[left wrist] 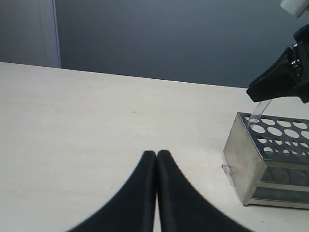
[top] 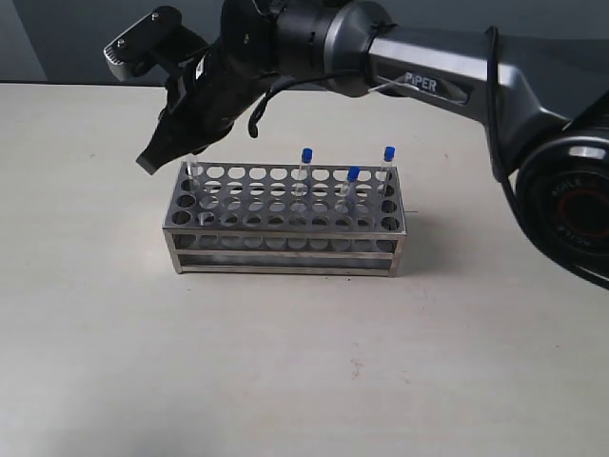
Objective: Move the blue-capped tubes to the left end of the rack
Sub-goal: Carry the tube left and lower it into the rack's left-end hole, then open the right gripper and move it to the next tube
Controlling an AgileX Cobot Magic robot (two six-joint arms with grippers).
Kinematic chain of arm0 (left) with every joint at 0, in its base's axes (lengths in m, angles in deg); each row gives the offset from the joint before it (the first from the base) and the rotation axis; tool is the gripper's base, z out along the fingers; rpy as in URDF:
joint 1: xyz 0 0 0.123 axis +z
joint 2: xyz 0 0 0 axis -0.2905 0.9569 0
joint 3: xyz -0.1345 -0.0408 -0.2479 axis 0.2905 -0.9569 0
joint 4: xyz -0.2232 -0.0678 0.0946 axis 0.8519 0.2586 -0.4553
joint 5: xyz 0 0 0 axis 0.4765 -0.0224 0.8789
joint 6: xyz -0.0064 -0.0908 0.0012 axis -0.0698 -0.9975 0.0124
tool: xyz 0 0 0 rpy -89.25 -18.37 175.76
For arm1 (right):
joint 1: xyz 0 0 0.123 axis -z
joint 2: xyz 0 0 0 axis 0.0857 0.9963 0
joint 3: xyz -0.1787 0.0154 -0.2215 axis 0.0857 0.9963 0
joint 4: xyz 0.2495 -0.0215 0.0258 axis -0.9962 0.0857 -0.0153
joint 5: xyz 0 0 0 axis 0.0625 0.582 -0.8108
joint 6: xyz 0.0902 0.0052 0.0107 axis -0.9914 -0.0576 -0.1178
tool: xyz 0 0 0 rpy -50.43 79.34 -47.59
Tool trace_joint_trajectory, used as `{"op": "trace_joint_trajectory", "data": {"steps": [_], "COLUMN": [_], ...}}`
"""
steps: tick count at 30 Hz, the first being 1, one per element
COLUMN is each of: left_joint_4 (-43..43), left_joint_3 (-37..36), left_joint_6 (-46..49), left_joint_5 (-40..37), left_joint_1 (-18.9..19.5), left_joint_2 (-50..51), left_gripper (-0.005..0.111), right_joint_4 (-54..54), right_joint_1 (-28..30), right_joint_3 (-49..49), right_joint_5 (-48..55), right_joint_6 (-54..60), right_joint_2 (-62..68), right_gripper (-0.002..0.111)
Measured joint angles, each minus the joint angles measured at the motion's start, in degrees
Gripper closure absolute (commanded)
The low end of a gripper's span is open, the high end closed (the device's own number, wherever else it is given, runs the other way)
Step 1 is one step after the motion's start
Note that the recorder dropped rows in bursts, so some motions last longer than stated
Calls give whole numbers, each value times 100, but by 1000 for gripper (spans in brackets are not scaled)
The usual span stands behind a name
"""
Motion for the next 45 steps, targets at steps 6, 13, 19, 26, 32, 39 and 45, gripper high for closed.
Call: {"op": "trace_joint_trajectory", "data": {"steps": [6, 13, 19, 26, 32, 39, 45], "left_joint_4": [0, 0, 0, 0, 0, 0, 0], "left_joint_3": [0, 0, 0, 0, 0, 0, 0], "left_joint_6": [0, 0, 0, 0, 0, 0, 0], "left_joint_5": [0, 0, 0, 0, 0, 0, 0], "left_joint_1": [0, 0, 0, 0, 0, 0, 0], "left_joint_2": [0, 0, 0, 0, 0, 0, 0], "left_gripper": [106, 106, 106, 106, 106, 106, 106], "right_joint_4": [-79, -167, -203, -247, -383, -394, -133], "right_joint_1": [0, 0, 0, 0, 0, 0, 0], "right_joint_3": [0, 0, 0, 0, 0, 0, 0], "right_joint_5": [-85, -135, -138, -147, -147, -57, 230], "right_joint_6": [0, 0, 0, 0, 0, 0, -65], "right_joint_2": [98, 98, 98, 98, 98, 91, -241], "right_gripper": [109, 109, 109, 86, 70, 70, 70]}}
